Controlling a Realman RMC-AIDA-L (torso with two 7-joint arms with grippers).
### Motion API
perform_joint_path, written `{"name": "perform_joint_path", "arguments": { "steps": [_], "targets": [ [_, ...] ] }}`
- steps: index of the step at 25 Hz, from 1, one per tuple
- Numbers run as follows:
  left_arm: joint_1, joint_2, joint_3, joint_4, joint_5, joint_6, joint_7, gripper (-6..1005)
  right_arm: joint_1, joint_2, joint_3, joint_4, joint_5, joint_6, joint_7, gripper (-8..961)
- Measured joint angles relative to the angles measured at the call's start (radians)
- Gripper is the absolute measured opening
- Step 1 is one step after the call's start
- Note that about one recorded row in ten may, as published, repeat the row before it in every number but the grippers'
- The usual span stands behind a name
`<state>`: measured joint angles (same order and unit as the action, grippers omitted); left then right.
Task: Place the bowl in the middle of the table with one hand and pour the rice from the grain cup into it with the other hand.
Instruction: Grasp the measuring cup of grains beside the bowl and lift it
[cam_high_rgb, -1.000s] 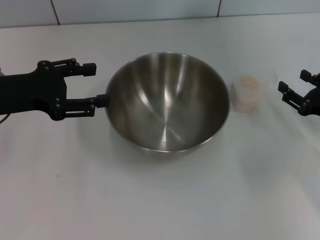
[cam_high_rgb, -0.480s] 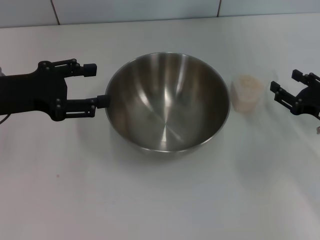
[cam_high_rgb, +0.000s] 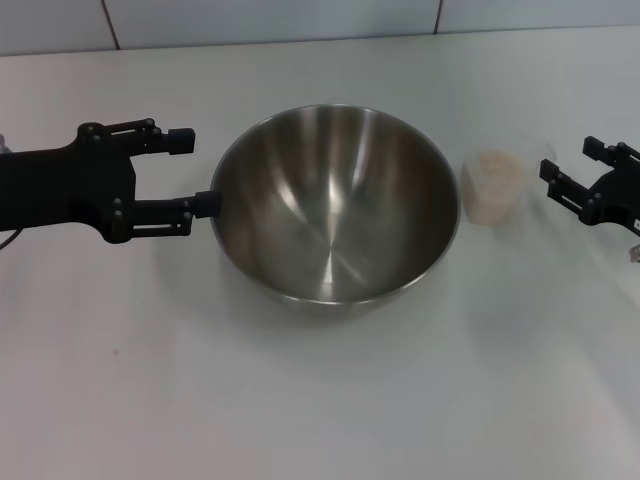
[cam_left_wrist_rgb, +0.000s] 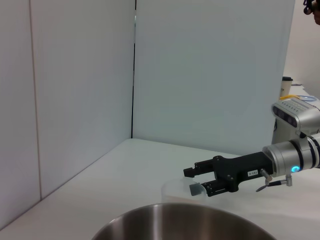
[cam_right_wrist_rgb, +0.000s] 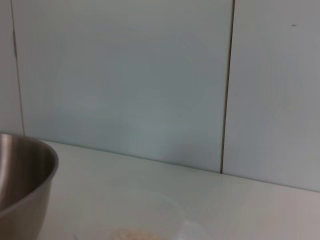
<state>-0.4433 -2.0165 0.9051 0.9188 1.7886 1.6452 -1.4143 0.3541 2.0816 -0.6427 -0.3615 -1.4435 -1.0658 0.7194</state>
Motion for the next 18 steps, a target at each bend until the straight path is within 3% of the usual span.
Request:
{"name": "perform_joint_path", "arguments": {
  "steps": [18],
  "targets": [
    [-0.003, 0.004, 0.002, 0.002, 0.002, 0.0, 0.0, 798, 0.036, 0.0, 0.0, 0.022, 0.0, 0.029, 0.0, 669]
  ]
}}
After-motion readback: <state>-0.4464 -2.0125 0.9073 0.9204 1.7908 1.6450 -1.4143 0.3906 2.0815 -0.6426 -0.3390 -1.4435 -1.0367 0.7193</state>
